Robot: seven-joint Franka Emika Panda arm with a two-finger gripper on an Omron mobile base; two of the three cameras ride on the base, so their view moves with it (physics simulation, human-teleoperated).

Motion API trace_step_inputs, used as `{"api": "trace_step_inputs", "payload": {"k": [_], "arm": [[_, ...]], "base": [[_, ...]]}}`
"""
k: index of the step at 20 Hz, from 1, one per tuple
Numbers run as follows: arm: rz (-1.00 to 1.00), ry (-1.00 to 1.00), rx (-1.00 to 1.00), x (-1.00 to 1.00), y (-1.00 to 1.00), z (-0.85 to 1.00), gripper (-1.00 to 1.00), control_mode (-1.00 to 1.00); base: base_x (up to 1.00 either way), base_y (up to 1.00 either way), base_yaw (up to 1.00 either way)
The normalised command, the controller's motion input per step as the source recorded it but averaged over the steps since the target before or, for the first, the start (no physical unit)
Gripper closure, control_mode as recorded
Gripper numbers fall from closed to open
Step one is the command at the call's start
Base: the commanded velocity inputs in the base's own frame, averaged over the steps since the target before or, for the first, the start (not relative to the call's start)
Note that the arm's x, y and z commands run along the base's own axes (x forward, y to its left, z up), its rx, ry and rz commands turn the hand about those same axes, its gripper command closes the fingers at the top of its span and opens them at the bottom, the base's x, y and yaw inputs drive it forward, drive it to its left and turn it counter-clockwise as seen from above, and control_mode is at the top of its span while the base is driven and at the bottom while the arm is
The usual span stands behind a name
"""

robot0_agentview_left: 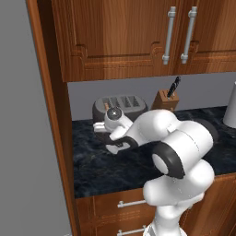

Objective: Start the toaster. Once the lever pops up, take the bread to the plate on the dining counter.

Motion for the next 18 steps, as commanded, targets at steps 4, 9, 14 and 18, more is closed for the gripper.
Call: {"api": "trace_step_inputs", "payload": {"k": [4, 9, 14, 18], "arm": [[0.0, -0.14, 0.0, -0.15, 0.0, 0.22, -1.0, -1.0], [0.0, -0.12, 0.0, -0.02, 0.0, 0.17, -1.0, -1.0], [0.0, -0.12, 0.0, 0.0, 0.0, 0.22, -1.0, -1.0], [0.0, -0.09, 0.0, 0.0, 0.0, 0.18, -1.0, -1.0]], "base": [[0.0, 0.0, 0.0], [0.0, 0.0, 0.0], [0.0, 0.0, 0.0], [0.0, 0.0, 0.0]]}}
